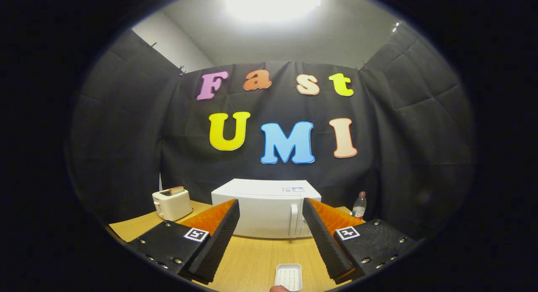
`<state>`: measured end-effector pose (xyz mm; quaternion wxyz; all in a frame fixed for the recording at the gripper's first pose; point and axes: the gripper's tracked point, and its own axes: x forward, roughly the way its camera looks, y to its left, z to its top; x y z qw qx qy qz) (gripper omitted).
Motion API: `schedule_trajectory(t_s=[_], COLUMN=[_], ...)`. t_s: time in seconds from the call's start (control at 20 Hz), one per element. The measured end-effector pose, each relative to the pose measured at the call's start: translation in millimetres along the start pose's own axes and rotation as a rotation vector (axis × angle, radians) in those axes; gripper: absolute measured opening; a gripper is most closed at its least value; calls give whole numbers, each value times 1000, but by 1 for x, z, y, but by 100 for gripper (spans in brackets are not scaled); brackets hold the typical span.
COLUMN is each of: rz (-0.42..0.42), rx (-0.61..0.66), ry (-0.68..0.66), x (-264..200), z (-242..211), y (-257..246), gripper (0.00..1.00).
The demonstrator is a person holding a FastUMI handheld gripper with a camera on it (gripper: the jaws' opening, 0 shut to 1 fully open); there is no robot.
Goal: Open the microwave, put the food inside, and close the microwave door.
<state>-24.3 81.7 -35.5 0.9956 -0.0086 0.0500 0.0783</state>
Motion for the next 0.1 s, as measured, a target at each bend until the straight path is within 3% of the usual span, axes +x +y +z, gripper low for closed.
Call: schedule_trajectory(t_s=[0.1], rz=[7], rx=[-3], ry=[2], x=[0], z=[-2], y=[0], gripper=[94])
